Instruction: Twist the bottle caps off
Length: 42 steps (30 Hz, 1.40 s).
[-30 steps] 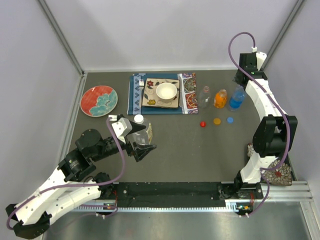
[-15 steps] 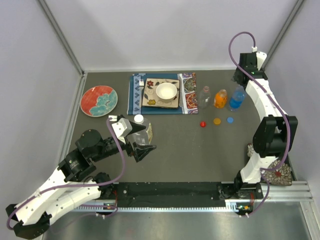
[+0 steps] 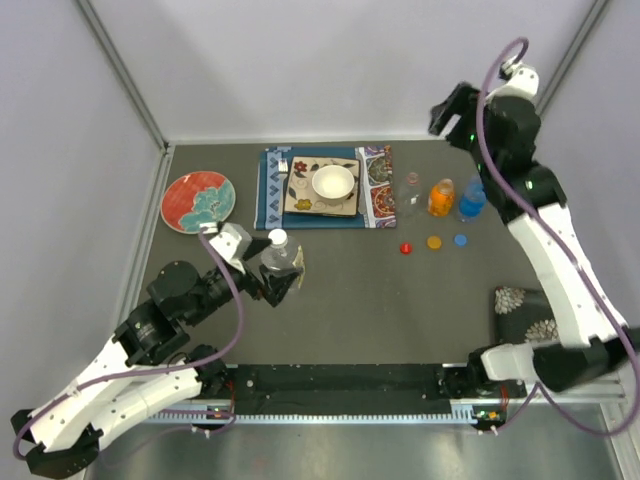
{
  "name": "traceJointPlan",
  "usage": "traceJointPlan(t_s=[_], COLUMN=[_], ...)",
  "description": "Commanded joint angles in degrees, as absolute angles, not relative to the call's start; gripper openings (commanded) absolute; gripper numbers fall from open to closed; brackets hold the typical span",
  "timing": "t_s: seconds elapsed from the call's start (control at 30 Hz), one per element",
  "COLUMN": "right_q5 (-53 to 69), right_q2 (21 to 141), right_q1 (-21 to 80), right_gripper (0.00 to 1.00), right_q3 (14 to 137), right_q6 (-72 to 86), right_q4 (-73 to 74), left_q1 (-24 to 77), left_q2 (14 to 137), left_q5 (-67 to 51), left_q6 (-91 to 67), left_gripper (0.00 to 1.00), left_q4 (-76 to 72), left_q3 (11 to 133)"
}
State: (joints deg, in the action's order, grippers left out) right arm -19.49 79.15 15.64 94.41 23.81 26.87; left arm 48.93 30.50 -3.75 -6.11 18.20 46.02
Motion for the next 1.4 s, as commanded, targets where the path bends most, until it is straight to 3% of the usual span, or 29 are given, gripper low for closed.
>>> traceJointPlan(t_s=[0.0, 0.17, 0.4, 0.6, 1.07, 1.37], right_q5=[-4.4, 5.2, 2.5, 1.1, -4.5, -4.9], right_q2=[68.5, 67.8, 76.6, 84.6, 98.8, 99.2], right_q1=[26.3, 41.9, 54.8, 57.9, 59.9, 60.2], right_gripper=[0.76, 0.79, 0.90, 0.94, 0.93, 0.77], right_q3=[85.2, 75.1, 75.4, 80.1, 89.0, 86.4], right_q6=[22.2, 21.5, 17.6, 16.5, 17.7, 18.1], right_q4=[15.2, 12.2, 12.3, 10.5, 10.4, 9.3], left_q1=[49.0, 49.0, 49.0, 49.0, 49.0, 49.0], left_q2=[27.4, 25.8, 24.5, 20.7, 18.0, 17.8], left_q5=[24.7, 42.9, 47.2, 44.4, 44.6, 43.4], left_q6=[-11.5, -17.5, -23.8, -26.1, -23.2, -22.9], left_gripper=[0.99, 0.99, 0.99, 0.99, 0.99, 0.99], left_q4=[18.8, 25.4, 35.5, 37.4, 37.6, 36.1], left_q3=[48.6, 50.2, 51.1, 48.1, 47.1, 45.6])
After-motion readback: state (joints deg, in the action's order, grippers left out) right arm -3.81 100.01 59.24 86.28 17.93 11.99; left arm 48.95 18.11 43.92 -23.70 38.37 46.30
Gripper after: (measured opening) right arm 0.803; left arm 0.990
